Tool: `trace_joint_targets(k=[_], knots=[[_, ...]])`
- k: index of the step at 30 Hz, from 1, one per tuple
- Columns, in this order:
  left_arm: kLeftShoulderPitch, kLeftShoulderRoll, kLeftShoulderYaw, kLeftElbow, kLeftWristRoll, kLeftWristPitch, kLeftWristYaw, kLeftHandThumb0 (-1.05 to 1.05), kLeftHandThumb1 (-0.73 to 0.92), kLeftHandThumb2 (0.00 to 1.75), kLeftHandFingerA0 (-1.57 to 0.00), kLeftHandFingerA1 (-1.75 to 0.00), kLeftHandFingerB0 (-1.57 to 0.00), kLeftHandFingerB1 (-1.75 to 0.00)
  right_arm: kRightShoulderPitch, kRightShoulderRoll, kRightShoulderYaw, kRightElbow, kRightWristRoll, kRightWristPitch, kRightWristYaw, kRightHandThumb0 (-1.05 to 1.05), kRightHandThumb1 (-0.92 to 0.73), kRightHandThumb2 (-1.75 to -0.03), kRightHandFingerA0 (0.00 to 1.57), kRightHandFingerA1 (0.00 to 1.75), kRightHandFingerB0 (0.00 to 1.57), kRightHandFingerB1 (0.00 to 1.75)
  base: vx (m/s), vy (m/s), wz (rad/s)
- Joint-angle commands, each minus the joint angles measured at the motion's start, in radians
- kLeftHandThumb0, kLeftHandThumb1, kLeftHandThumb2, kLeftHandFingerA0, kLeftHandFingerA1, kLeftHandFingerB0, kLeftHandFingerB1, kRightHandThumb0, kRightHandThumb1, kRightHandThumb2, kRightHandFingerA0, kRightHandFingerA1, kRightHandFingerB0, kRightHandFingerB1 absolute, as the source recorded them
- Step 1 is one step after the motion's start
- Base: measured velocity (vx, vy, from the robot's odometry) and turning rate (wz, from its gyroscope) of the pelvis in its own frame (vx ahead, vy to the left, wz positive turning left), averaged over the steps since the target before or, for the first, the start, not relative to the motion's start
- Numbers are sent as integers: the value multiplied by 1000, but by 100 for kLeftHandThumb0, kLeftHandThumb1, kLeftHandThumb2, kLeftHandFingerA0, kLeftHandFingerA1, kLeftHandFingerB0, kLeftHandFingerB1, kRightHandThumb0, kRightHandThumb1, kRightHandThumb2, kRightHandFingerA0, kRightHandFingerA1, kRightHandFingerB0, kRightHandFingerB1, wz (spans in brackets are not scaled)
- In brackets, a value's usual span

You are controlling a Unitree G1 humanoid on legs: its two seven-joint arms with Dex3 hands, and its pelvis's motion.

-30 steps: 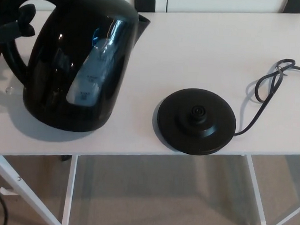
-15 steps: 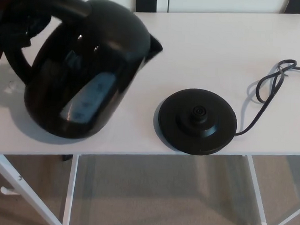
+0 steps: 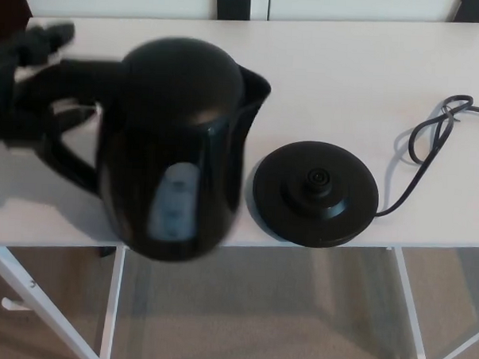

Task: The robot walk towards a table in front and uses its left hand to pick up the pot from the base and places it on the table

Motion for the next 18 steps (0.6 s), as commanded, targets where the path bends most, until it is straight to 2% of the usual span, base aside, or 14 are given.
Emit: trace_joint_targets(k=[1,2,4,5,18], knots=[[16,29,-3,-13,14,-79,-90,-69,40,69,0,0,0,0,-2,-11,-6,-1,4,2,5,2,-92,-67,35,49,28,42,0,0,0],[25,13,6,-16,3,-50,-71,-63,51,56,0,0,0,0,-6,-17,3,-6,-12,15,1,2,-92,-67,36,48,28,41,0,0,0],[27,10,9,-16,4,-48,-71,-63,51,56,0,0,0,0,-6,-18,4,-7,-13,16,1,2,-92,-67,36,48,28,41,0,0,0],[31,4,3,-22,11,-52,-66,-70,43,75,0,-4,0,0,-7,-15,-2,-7,-3,15,5,3,-92,-67,35,48,28,42,0,0,0],[55,-50,-38,-70,54,-40,-26,-66,41,72,0,-6,0,0,2,-6,-2,-16,-5,22,-1,2,-91,-67,36,50,28,41,0,0,0]])
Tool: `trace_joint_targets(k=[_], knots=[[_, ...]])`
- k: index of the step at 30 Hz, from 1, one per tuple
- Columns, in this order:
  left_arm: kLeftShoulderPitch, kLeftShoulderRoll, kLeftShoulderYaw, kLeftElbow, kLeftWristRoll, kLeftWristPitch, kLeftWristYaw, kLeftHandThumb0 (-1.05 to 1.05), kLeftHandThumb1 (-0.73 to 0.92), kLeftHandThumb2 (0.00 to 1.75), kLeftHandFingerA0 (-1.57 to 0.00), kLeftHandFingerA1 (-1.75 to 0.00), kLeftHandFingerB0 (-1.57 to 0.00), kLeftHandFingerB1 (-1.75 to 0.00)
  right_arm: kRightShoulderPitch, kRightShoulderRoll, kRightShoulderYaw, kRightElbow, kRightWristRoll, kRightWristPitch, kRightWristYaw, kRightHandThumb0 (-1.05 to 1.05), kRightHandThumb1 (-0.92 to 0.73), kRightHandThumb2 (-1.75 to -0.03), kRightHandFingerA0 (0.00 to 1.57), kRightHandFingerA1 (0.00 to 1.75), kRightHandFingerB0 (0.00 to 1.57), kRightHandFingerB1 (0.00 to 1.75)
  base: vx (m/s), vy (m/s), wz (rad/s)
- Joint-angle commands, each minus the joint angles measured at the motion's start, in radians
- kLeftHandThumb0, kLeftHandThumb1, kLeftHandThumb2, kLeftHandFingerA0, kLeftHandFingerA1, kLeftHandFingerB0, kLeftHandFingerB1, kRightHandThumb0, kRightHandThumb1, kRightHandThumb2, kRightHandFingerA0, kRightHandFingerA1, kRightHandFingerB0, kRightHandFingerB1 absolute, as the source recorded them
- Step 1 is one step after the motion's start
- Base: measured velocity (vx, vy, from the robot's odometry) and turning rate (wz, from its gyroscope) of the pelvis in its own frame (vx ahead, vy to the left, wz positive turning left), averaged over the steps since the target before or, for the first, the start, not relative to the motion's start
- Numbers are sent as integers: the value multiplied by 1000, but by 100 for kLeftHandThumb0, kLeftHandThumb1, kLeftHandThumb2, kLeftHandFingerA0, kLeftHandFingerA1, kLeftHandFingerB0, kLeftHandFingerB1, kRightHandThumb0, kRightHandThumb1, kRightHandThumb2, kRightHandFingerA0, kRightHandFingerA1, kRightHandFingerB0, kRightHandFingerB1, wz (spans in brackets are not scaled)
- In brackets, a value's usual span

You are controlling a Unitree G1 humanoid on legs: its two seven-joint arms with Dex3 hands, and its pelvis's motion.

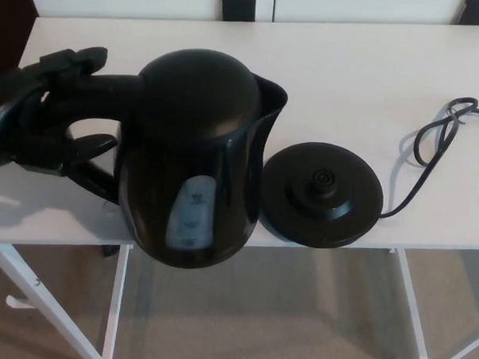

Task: The robot walk towards a table in front and uses its left hand to pick up the pot from the base and places it on the table

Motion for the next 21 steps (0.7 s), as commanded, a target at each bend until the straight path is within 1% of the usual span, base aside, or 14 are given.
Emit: trace_joint_targets(k=[1,5,8,9,10,13,14,15,16,17,18,19,20,21], knots=[[10,-17,-20,-18,35,-7,8,-62,39,70,0,-9,0,-2,4,-6,-4,-7,4,11,2,4,-91,-67,36,51,27,42,0,0,0],[-5,-22,-29,-35,42,9,12,-64,39,70,0,-7,0,-1,-3,-9,-11,2,13,-8,7,4,-91,-67,36,52,27,43,0,0,0],[-12,-28,-29,-47,42,16,18,-58,37,71,0,-14,0,-8,-3,-13,-10,3,8,0,6,2,-91,-67,36,50,27,42,0,0,0],[-12,-39,-20,-58,44,15,40,-48,57,57,-3,-28,0,-23,-5,-16,-8,1,5,18,10,0,-92,-67,37,49,28,41,0,0,0],[-11,-53,-11,-60,48,1,63,-45,54,66,-7,-32,-6,-19,0,-15,-8,0,6,15,12,1,-92,-67,36,49,27,41,0,0,0],[-13,-67,-4,-63,62,3,89,-47,49,70,-4,-31,-3,-18,9,-15,-7,-15,6,16,15,1,-92,-67,36,49,27,41,0,0,0],[-11,-82,5,-68,63,7,112,-50,36,74,0,-28,0,-21,8,-13,-10,-15,11,26,19,0,-92,-67,35,48,27,40,0,0,0],[-10,-89,10,-70,64,9,122,-50,36,74,0,-28,0,-21,7,-11,-11,-15,13,31,21,0,-92,-67,35,48,27,40,0,0,0],[4,-122,20,-77,84,-4,186,-48,55,58,-9,-29,-13,-26,17,-12,-9,-16,11,21,18,3,-92,-67,35,48,27,41,0,0,0],[11,-138,26,-80,95,-9,213,-48,55,58,-9,-29,-13,-26,22,-12,-8,-17,10,18,18,3,-92,-67,35,48,27,41,0,0,0],[13,-160,36,-92,106,2,257,-27,40,94,-9,-52,-8,-49,22,-12,-9,-20,13,22,24,2,-92,-66,33,47,27,41,0,0,0],[14,-171,40,-98,113,8,275,-27,40,94,-9,-52,-8,-49,23,-12,-9,-21,14,24,26,2,-92,-66,33,47,27,41,0,0,0],[23,-210,63,-103,115,2,334,-48,62,59,-29,-38,-29,-32,25,-10,-11,-19,18,24,28,2,-92,-67,34,48,26,41,0,0,0],[26,-229,75,-107,118,1,360,-48,62,59,-29,-38,-29,-32,26,-8,-11,-18,19,25,29,2,-92,-67,34,48,26,41,0,0,0]])
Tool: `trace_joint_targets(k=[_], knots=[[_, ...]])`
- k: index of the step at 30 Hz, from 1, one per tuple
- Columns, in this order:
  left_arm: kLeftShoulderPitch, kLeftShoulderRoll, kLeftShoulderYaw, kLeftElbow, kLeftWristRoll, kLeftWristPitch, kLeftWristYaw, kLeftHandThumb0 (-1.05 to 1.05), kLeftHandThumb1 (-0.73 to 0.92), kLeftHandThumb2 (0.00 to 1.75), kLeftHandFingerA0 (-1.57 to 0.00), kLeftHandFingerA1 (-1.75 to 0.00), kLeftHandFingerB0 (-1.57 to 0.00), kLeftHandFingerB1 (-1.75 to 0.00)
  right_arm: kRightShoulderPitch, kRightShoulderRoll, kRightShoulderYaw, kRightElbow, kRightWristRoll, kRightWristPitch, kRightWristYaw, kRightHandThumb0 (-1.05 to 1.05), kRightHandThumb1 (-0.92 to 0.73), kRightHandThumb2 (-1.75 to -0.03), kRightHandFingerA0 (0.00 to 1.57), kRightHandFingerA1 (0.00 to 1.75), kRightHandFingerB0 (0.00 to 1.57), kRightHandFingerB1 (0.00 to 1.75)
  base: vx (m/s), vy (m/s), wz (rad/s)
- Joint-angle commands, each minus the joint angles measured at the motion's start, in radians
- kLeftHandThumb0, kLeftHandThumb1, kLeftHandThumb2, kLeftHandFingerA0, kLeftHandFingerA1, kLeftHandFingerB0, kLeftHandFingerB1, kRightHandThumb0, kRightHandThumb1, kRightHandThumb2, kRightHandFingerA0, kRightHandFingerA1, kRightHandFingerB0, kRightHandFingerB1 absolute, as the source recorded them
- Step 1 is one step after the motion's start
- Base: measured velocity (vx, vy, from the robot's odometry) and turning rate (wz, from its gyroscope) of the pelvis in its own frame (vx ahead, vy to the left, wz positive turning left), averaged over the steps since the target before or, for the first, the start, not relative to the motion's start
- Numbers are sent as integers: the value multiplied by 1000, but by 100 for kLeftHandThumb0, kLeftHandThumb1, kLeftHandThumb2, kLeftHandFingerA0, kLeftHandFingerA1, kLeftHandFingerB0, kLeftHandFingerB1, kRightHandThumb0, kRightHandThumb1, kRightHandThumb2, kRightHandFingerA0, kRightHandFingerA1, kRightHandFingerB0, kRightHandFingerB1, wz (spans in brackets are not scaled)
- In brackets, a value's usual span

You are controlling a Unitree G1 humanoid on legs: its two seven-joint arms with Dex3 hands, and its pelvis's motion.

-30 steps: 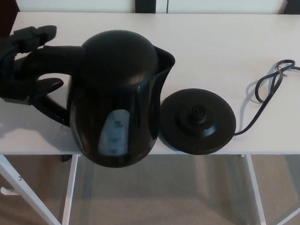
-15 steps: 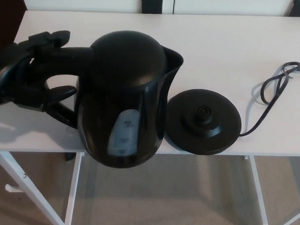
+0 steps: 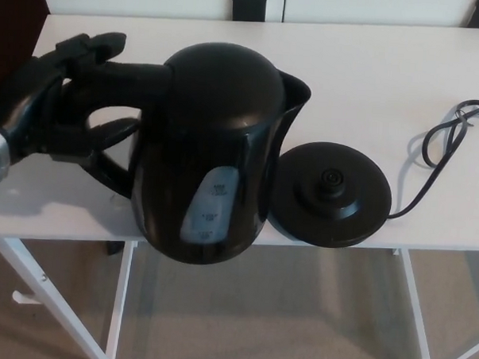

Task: The robot walk towards a table in front and uses its left hand to pick up the pot from the base and places it on the table

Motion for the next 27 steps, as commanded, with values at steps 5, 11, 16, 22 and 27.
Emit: trace_joint_targets(k=[5,11,16,22,27], knots=[[-9,-70,79,96,37,-93,130,-85,50,82,0,0,0,0,16,-6,-7,-10,13,11,15,3,-92,-68,35,49,26,42,0,0,0],[-116,37,151,243,-46,-44,-21,-88,55,56,0,0,0,0,-1,-19,-12,-11,16,14,33,1,-92,-68,34,49,24,41,0,0,0],[-148,106,175,320,-60,-51,-103,-84,54,57,0,0,0,0,1,-20,-21,-15,20,25,38,-1,-91,-67,35,48,25,40,0,0,0],[-161,154,177,395,-60,-65,-165,-90,54,58,0,0,0,0,4,-13,-15,8,11,1,26,0,-91,-67,39,52,26,42,0,0,0],[-170,159,163,427,-51,-89,-191,-87,54,57,0,0,0,0,1,-5,-16,13,12,-3,22,1,-91,-67,39,52,26,42,0,0,0]])
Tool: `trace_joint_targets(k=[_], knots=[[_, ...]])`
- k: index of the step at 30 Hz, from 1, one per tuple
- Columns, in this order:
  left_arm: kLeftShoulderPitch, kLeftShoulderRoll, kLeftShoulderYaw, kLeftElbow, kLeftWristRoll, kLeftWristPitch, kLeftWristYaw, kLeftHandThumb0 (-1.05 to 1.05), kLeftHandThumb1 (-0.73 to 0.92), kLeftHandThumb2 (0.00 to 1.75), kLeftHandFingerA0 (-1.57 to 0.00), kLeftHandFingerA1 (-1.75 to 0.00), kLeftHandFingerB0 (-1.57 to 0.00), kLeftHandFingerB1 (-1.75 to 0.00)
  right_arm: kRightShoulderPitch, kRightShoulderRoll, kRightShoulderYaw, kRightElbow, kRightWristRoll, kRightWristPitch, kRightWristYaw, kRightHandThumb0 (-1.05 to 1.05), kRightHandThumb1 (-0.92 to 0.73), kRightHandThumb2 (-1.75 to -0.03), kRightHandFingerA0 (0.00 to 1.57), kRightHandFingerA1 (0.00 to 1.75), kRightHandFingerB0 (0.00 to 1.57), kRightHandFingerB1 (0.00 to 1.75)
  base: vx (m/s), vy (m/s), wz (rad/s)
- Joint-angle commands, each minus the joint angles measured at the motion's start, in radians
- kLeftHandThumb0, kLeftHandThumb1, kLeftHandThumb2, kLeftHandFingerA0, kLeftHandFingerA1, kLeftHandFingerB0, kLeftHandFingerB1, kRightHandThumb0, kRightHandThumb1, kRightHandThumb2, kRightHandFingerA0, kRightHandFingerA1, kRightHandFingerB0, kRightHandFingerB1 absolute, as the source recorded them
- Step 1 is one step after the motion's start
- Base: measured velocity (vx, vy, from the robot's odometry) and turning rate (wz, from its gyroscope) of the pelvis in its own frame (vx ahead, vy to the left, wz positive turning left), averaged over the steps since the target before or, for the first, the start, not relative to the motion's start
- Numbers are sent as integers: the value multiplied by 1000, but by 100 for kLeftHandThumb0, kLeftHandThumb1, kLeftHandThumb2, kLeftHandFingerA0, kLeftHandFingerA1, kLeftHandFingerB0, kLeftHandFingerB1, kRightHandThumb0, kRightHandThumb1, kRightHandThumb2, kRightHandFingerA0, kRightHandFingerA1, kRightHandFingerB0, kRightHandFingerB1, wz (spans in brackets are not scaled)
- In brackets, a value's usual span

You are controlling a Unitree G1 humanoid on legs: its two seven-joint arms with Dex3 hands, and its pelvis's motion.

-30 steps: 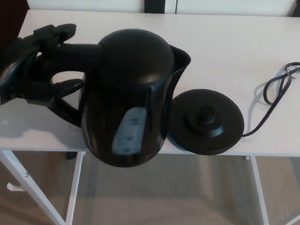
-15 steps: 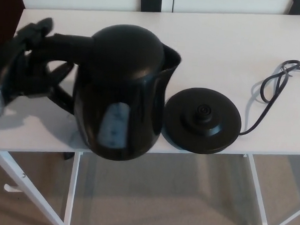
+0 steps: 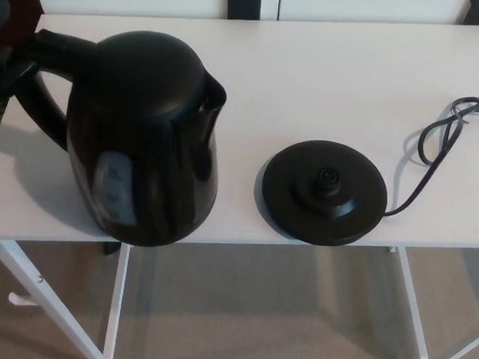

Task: The robot walk towards a table in front and uses its left hand to pick up the pot from the base and places it on the table

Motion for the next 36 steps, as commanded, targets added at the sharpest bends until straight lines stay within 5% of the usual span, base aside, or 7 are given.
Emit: trace_joint_targets(k=[1,14,31,32,33,34,36], knots=[[-21,21,-13,38,-12,-50,-81,-86,54,57,0,0,0,0,4,-3,-7,4,8,1,-6,1,-91,-67,39,51,27,42,0,0,0],[33,164,-90,-22,-17,59,-274,-69,44,54,0,0,0,0,49,-9,-16,-39,12,9,2,0,-91,-67,38,51,26,41,0,0,0],[557,151,513,29,-307,-32,-385,-82,44,78,0,0,0,0,96,-14,-52,65,11,-79,-56,-4,-92,-67,31,44,24,39,0,0,0],[639,115,540,25,-306,-87,-403,-76,57,58,0,0,0,0,108,-6,-70,64,33,-90,-56,-10,-81,-122,10,52,10,51,0,0,0],[675,98,552,21,-306,-111,-412,-76,57,58,0,0,0,0,113,-2,-79,64,41,-96,-56,-10,-81,-122,10,52,10,51,0,0,0],[715,76,558,38,-303,-145,-429,-84,51,80,0,0,0,0,113,4,-88,76,47,-107,-63,-24,-92,-72,18,35,13,32,0,0,0],[775,43,564,64,-301,-199,-455,-84,51,80,0,0,0,0,112,14,-104,96,54,-125,-73,-24,-92,-72,18,35,13,32,0,0,0]])
